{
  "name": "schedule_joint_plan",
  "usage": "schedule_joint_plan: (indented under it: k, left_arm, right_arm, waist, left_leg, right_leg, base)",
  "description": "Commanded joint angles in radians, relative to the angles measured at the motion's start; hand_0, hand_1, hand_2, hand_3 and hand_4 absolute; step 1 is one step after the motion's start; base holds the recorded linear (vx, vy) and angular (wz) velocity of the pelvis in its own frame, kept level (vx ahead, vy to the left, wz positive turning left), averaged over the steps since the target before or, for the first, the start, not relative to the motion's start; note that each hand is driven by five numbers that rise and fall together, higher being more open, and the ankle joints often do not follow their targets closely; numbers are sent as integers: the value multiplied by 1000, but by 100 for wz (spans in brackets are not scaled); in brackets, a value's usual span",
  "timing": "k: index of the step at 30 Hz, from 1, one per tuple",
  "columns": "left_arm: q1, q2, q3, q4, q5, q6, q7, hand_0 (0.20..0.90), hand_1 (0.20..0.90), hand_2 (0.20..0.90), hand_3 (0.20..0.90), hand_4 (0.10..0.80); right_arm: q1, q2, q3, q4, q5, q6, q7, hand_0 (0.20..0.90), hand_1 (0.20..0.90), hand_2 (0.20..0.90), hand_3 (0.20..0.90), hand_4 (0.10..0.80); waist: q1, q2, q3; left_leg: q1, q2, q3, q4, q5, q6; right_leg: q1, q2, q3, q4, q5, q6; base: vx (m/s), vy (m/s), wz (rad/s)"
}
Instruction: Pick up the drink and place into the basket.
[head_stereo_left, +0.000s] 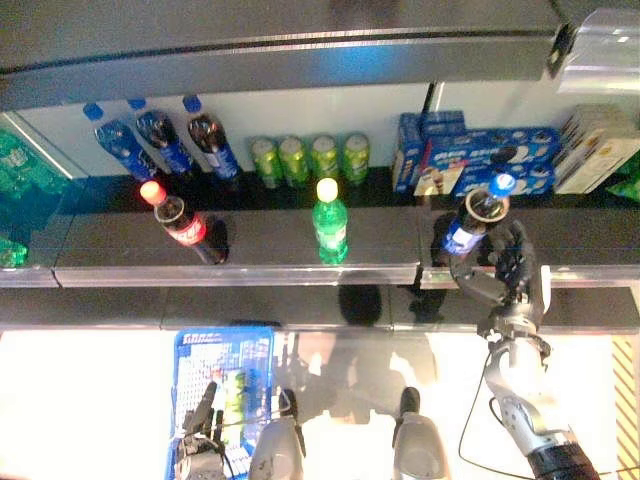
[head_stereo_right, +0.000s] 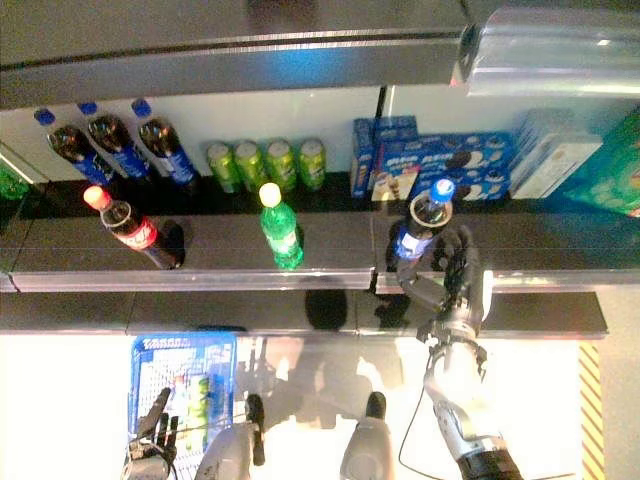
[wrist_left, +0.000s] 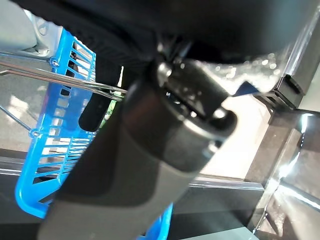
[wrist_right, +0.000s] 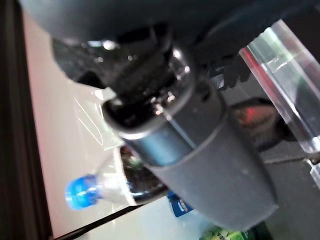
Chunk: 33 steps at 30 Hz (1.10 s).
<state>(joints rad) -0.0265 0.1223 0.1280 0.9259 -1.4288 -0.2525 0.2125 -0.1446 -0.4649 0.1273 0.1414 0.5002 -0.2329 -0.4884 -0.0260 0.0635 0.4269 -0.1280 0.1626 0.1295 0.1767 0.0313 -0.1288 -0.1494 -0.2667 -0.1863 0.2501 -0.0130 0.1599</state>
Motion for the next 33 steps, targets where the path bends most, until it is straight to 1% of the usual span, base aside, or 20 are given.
schedule_joint_plan:
  k: [1, 7, 10, 18, 19, 21, 26, 33]
  left_arm:
    - [25, 23, -51, -44, -1, -41, -13, 300, 300, 300, 200, 100]
    - [-3, 31, -52, -27, -9, -31, -11, 300, 300, 300, 200, 100]
    - [-9, 37, -55, -18, -15, -29, -19, 300, 300, 300, 200, 100]
    - [-27, 53, -63, -10, -33, -3, -46, 300, 300, 300, 200, 100]
    - [-27, 53, -63, -9, -34, -2, -47, 300, 300, 300, 200, 100]
    - [-26, 50, -64, -6, -38, 1, -64, 300, 300, 300, 200, 100]
    - [-15, 48, -54, -8, -36, 7, -82, 300, 300, 300, 200, 100]
    - [16, 42, -5, -25, -75, 0, -108, 300, 300, 300, 200, 100]
  right_arm:
    - [-187, -8, -24, -64, -5, -101, -48, 900, 900, 900, 900, 800]
    - [-302, -18, -14, -9, 12, -91, -98, 900, 900, 900, 900, 800]
    - [-363, -45, -20, 45, 22, -101, -140, 900, 900, 900, 900, 800]
    - [-519, -123, -26, 197, 39, -102, -175, 900, 900, 900, 900, 800]
    - [-522, -124, -26, 200, 39, -101, -176, 853, 853, 853, 845, 745]
    - [-543, -142, -28, 228, 42, -98, -190, 300, 300, 300, 200, 100]
    - [-542, -151, -47, 255, 44, -113, -188, 300, 300, 300, 200, 100]
    - [-465, -136, -78, 194, 14, -103, -179, 300, 300, 300, 200, 100]
  waist:
    - [33, -25, 2]
    - [53, -19, 36]
    - [69, -13, 52]
    - [101, 5, 80]
    - [101, 5, 81]
    - [107, 9, 85]
    - [113, 10, 87]
    - [104, 11, 59]
  left_leg:
    - [-15, -12, -45, 146, -93, 30]
    - [-56, -18, -64, 169, -83, 30]
    - [-74, -22, -73, 177, -77, 31]
    - [-105, -31, -89, 205, -71, 30]
    - [-106, -32, -89, 207, -71, 30]
    - [-108, -33, -91, 216, -68, 29]
    - [-106, -30, -93, 255, -80, 28]
    - [-77, -25, -85, 282, -84, 25]
  right_leg:
    - [-39, 3, -17, 63, -8, -30]
    - [-66, -3, -25, 89, -11, -41]
    - [-76, -5, -32, 103, -15, -46]
    - [-92, -13, -46, 139, -34, -59]
    - [-92, -13, -46, 141, -35, -59]
    - [-91, -14, -49, 154, -45, -65]
    - [-81, -17, -51, 191, -76, -74]
    - [-43, -20, -45, 209, -99, -82]
  base:
    - [-21, 18, 7]
    - [1, 18, 5]
    - [12, 22, 6]
    - [23, 23, 5]
    - [13, 32, 3]
    - [25, 36, 0]
    - [28, 27, 5]
    - [35, 43, 3]
